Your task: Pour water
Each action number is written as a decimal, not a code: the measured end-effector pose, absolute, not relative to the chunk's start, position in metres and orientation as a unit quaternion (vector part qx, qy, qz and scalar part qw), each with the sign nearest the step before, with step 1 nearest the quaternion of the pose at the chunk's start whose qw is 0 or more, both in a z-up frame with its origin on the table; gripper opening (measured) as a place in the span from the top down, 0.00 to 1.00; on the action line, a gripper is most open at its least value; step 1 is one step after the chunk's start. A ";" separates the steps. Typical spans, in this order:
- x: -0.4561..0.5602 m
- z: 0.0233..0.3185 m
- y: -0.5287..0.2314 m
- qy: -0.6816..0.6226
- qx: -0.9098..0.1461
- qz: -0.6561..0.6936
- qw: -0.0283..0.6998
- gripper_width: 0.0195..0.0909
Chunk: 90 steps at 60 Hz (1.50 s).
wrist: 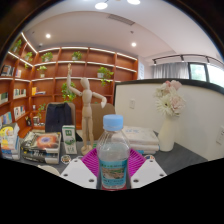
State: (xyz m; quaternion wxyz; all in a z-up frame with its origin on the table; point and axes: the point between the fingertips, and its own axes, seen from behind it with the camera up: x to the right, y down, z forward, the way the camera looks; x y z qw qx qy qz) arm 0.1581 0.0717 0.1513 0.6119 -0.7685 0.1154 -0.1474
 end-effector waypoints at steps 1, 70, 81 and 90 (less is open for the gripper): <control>0.161 0.145 0.072 0.115 -0.771 -0.148 0.609 0.81; 0.096 0.110 -0.078 0.019 -0.816 -0.042 0.576 0.08; 0.084 0.136 -0.116 0.014 -0.812 -0.035 0.583 0.09; 0.081 0.151 -0.134 0.009 -0.809 -0.044 0.586 0.08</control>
